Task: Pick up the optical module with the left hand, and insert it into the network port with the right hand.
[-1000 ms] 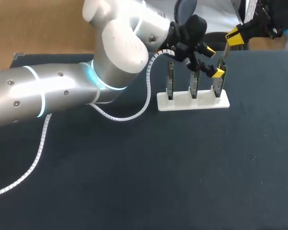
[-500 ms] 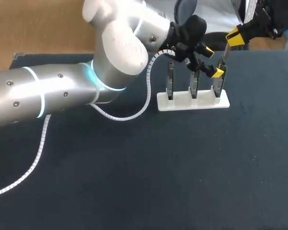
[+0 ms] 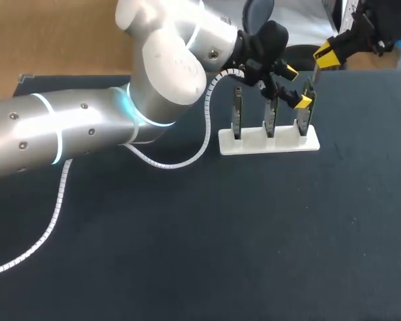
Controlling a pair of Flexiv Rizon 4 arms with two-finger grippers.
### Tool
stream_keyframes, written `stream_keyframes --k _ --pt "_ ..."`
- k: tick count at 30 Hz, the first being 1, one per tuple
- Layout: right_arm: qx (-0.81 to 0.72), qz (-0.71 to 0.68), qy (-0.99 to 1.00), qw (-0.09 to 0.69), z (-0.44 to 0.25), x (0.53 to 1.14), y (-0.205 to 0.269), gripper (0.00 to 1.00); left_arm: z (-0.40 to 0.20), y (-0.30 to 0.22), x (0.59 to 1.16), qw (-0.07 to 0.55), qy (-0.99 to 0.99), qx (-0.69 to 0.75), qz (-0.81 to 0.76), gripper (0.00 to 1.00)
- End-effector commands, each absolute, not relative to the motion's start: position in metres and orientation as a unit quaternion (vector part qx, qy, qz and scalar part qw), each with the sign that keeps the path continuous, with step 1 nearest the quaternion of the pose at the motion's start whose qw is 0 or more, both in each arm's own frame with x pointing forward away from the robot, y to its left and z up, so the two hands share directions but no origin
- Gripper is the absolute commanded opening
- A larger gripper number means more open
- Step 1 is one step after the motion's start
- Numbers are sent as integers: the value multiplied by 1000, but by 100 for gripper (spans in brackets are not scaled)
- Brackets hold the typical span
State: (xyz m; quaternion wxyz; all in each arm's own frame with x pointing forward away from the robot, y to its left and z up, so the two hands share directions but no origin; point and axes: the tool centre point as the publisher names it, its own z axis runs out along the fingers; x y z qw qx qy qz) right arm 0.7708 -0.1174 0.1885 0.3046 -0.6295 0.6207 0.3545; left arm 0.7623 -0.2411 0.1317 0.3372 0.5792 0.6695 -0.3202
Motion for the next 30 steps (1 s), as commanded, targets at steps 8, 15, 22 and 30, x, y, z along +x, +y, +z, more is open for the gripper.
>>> stream_keyframes --k 8,15,22,30 --pt "-635 353 627 283 178 778 -115 0 132 -242 764 335 671 580 -319 100" --pt "-635 352 629 279 176 775 -115 0 132 -242 764 335 671 580 -319 100" --pt "-632 351 633 277 174 772 -113 0 132 -242 764 335 671 580 -319 100" --pt "-632 349 635 274 171 766 -108 0 132 -242 764 335 671 580 -319 100"
